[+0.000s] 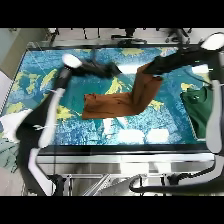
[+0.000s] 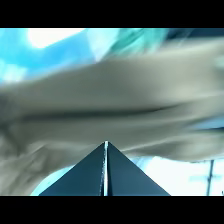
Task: Fold the shirts.
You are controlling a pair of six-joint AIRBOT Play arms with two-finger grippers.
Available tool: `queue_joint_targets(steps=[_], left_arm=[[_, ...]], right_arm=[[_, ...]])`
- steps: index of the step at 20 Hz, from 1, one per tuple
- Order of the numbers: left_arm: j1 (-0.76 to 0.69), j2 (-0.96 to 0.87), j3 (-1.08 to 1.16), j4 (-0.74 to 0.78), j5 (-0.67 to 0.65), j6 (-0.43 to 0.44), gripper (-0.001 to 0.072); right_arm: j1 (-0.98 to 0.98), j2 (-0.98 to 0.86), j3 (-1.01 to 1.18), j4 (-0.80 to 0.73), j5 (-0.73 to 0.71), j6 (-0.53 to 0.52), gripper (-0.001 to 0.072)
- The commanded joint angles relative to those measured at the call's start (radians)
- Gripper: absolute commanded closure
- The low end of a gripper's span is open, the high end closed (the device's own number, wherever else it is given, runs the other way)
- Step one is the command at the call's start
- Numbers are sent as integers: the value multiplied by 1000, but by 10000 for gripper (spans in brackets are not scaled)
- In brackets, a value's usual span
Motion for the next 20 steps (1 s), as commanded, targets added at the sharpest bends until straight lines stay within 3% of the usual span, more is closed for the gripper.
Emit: queue_joint_targets(steps=[1,4,5,6,8,9,10,16,17,18,20], left_arm=[[192,252,-14,-58,-50,32,680],[331,396,-17,-55,-64,32,680],[361,428,-17,-43,-74,32,680],[382,452,-17,-32,-93,32,680],[404,481,-17,-26,-150,32,680],[406,489,-17,-23,-167,32,680],[406,489,-17,-26,-173,32,680],[404,488,-17,-27,-156,32,680],[404,488,-17,-27,-159,32,680],[404,488,-17,-27,-161,32,680],[404,488,-17,-27,-161,32,680]], right_arm=[[211,-80,1,23,-231,6,690],[443,-232,1,21,-556,-89,688],[507,-299,1,19,-640,-107,610],[565,-371,1,23,-710,-106,419],[643,-486,2,52,-782,-110,433],[650,-505,1,49,-780,-110,374],[636,-502,2,49,-751,-110,295],[323,-306,2,18,-432,-105,296],[254,-274,2,-5,-375,-95,262],[184,-248,2,-35,-314,-64,148],[49,-226,2,-131,-164,15,110]])
